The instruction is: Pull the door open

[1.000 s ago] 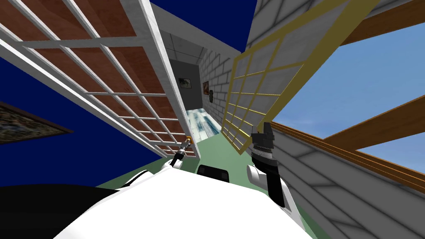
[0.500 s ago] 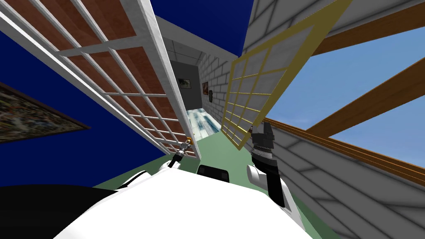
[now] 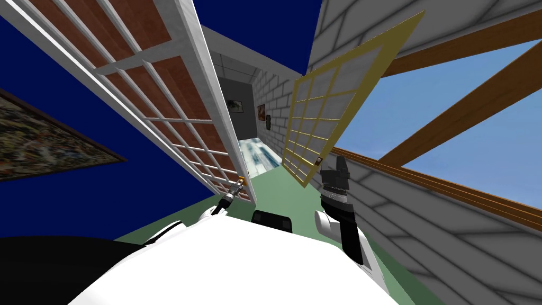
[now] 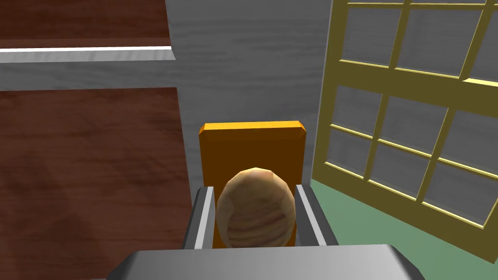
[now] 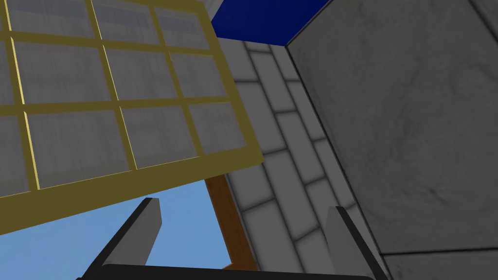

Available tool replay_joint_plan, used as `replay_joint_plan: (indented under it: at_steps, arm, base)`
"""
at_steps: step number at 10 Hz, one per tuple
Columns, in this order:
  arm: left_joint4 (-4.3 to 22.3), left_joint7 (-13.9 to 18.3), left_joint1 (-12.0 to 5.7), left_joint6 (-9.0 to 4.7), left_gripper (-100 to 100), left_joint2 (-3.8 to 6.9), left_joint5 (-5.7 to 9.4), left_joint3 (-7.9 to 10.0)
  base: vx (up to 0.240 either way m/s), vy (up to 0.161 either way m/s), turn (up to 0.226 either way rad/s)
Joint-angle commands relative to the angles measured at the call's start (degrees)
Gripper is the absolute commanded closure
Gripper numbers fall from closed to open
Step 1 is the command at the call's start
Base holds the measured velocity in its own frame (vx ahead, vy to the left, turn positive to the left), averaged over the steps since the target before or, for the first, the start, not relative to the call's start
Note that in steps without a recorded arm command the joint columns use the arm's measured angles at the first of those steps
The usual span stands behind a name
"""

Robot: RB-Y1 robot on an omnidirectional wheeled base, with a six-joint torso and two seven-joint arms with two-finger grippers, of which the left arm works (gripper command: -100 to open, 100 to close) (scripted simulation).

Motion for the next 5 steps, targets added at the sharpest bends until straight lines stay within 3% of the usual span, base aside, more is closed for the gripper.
replay_joint_plan:
  at_steps: [1, 2, 3, 5]
  arm:
    - [0.7, 1.3, 0.24, -1.73, 100, 0.58, -0.88, -1.20]
    - [-0.6, 0.7, 0.47, -0.39, 100, 0.46, -0.51, -0.71]
    - [0.1, 1.6, 1.44, -2.26, 100, 1.09, -0.86, -1.19]
    - [0.9, 2.4, 2.33, -4.31, 100, 1.87, -1.08, -1.47]
  base:
    - [-0.181, 0.103, -0.048]
    - [-0.083, 0.042, -0.022]
    - [-0.171, 0.066, -0.252]
    - [-0.242, 0.085, -0.221]
